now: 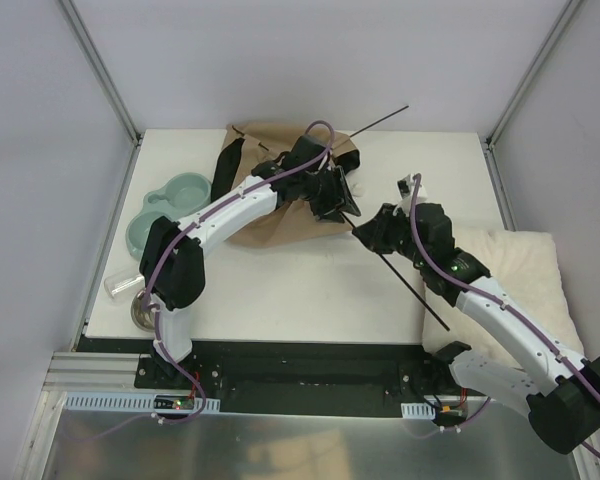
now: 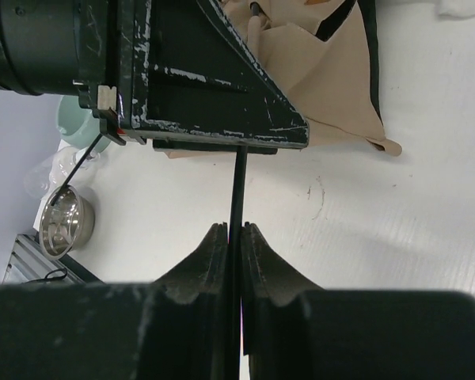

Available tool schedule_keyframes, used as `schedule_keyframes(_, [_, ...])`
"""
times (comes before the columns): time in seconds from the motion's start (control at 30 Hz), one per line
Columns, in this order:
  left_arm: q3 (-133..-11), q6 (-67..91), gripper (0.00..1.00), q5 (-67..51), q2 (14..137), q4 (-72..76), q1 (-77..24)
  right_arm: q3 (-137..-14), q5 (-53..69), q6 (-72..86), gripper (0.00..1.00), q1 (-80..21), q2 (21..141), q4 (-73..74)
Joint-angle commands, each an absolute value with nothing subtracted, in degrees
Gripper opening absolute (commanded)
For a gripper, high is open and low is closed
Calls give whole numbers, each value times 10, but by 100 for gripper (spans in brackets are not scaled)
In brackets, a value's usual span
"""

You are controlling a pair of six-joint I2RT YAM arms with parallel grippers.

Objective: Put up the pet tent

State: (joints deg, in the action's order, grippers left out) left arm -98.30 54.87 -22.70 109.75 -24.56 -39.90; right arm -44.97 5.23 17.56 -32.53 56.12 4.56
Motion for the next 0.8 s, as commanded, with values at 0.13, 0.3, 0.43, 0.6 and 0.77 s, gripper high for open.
schedule_keyframes(0.13, [-1020,521,8,-235,1092,-250,-404,-457,92,191,0,-332,568,-6])
schedule_keyframes(0.3, [-1021,489,0,-214,1083,-266,-404,-471,98,181,7,-333,575,61])
schedule_keyframes(0.43, [-1005,455,0,-183,1062,-280,-404,-472,96,174,43,-333,570,99])
schedule_keyframes(0.6, [-997,404,0,-135,1042,-290,-404,-475,97,158,63,-334,555,154])
schedule_keyframes(0.77, [-1009,376,0,-92,1033,-294,-400,-486,143,144,67,-334,548,221])
